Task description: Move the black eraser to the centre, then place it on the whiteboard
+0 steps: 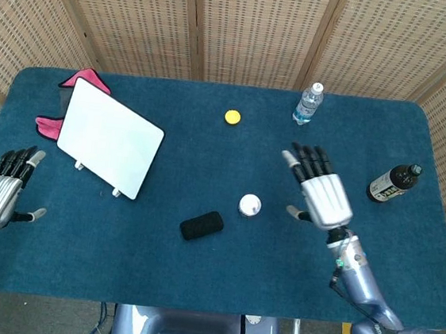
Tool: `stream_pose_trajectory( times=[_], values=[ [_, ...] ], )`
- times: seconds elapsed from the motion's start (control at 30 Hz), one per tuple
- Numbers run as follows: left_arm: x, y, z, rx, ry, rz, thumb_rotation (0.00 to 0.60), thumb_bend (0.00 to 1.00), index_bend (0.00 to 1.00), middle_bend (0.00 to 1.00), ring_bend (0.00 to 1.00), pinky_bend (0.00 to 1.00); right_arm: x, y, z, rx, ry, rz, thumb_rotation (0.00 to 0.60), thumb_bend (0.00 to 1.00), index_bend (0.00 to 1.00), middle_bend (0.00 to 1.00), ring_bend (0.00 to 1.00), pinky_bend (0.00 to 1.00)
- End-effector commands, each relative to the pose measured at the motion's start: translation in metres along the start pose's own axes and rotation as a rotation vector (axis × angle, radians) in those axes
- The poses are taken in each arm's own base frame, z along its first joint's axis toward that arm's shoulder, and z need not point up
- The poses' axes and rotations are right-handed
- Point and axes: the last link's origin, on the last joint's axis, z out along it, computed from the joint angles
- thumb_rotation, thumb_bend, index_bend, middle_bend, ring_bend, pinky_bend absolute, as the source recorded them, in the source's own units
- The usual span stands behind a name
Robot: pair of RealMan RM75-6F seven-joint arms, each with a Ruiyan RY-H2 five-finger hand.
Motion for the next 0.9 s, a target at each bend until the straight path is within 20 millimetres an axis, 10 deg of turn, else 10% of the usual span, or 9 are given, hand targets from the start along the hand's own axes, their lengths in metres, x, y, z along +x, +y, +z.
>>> stream_pose_trajectory(
  times=[0.03, 0.33, 0.9],
  values=[
    [-0.002, 0.015, 0.006, -0.067, -0.013, -0.025, 0.6, 0.03, 0.0, 0.0, 0.0, 0.0, -0.001, 0.084, -0.073, -0.124, 0.085, -0.09, 0.6, 0.0, 0.0, 0.0, 0.0, 0.04],
    [-0.018, 0.104, 0.03, -0.418, -0.126, -0.144, 0.6, 0.02, 0.0, 0.0, 0.0, 0.0, -0.004, 0.101, -0.134, -0.226, 0.151, 0.047, 0.6, 0.0, 0.0, 0.0, 0.0, 0.04],
    [-0.089, 0.241, 0.063, -0.419, -0.321, -0.349, 0.6, 0.0, 0.0, 0.0, 0.0, 0.0, 0.004, 0.104, -0.139, -0.212, 0.141, 0.093, 0.6, 0.0, 0.0, 0.0, 0.0, 0.04]
  ],
)
